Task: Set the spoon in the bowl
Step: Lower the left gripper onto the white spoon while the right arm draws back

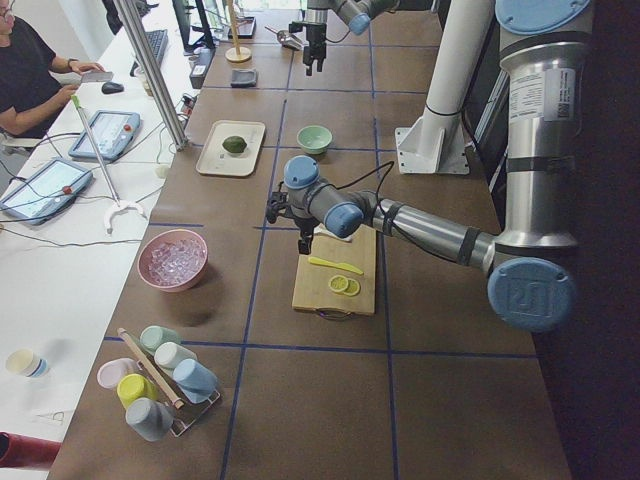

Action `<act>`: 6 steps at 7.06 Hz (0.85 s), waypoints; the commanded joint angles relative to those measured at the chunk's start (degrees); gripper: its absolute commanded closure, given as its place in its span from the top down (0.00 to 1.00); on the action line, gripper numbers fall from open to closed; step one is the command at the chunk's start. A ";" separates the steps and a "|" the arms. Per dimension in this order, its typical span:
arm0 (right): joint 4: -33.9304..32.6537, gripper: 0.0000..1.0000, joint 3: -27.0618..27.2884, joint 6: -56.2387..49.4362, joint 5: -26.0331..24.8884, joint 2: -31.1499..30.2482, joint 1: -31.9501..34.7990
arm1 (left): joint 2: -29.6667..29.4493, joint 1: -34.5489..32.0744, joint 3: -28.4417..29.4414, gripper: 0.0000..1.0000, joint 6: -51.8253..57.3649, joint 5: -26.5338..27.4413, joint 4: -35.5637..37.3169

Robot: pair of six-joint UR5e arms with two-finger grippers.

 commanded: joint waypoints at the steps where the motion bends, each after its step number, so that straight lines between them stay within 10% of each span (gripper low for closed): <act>1: 0.02 1.00 2.69 -14.97 4.86 -10.54 7.11 | -4.03 11.78 0.24 0.95 -4.06 9.79 -0.07; 6: 0.38 1.00 3.04 -18.13 4.78 -13.92 7.57 | -3.33 13.05 1.91 0.79 0.61 10.35 0.28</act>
